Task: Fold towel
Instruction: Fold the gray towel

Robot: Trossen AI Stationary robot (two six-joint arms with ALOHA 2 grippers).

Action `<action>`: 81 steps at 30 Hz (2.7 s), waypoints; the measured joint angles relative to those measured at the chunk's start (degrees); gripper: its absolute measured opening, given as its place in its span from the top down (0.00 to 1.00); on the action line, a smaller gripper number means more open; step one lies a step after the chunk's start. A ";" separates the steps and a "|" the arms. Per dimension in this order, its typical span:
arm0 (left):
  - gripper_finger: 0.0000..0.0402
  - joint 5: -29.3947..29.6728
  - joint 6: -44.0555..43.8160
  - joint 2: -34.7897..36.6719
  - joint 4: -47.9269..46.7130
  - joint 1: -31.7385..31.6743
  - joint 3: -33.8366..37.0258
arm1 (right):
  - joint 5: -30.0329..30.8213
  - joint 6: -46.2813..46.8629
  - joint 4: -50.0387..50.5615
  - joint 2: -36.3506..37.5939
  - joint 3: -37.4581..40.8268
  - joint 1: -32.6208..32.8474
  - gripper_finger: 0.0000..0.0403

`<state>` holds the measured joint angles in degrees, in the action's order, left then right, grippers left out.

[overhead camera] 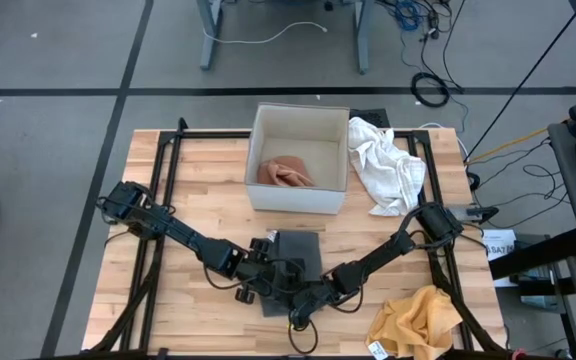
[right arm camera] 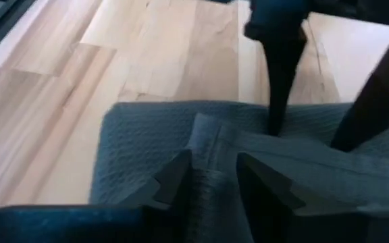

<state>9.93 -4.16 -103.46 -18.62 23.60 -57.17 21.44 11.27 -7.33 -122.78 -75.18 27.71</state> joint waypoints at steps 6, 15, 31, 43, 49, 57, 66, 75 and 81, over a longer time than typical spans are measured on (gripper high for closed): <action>0.50 -0.03 1.15 -0.07 1.65 -0.73 0.07 | -0.36 1.64 1.90 0.00 0.00 0.00 0.82; 0.50 -0.02 1.70 -0.09 2.71 -1.40 0.11 | -1.52 -1.31 1.36 0.02 0.00 0.80 0.99; 0.50 -0.53 2.18 -0.09 4.56 -2.95 0.11 | 4.83 -6.66 8.17 1.14 -3.74 6.50 0.86; 0.50 -0.76 3.00 -0.09 4.83 -2.91 0.11 | 4.20 -2.14 9.13 1.13 -3.74 6.53 0.48; 0.50 -1.49 2.99 -0.09 5.67 -2.91 0.11 | 3.89 0.08 13.23 0.19 -3.75 5.63 0.62; 0.50 -1.79 2.97 -0.09 5.88 -2.91 0.11 | 3.34 -7.20 7.19 0.15 -3.74 5.26 0.98; 0.50 -2.33 2.90 -0.09 6.48 -2.89 0.09 | 0.71 -11.21 3.88 0.15 -3.76 4.95 0.99; 0.50 -2.74 2.79 -0.09 7.79 -2.91 0.09 | -8.52 -9.10 -1.59 -4.79 -3.72 2.33 0.96; 0.50 -2.89 2.79 -0.09 7.58 -2.80 0.08 | -7.74 -10.81 -2.37 -3.40 -3.72 3.78 0.74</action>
<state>7.04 -1.36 -103.55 -11.04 20.80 -57.09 13.71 0.46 -9.70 -126.18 -78.90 31.49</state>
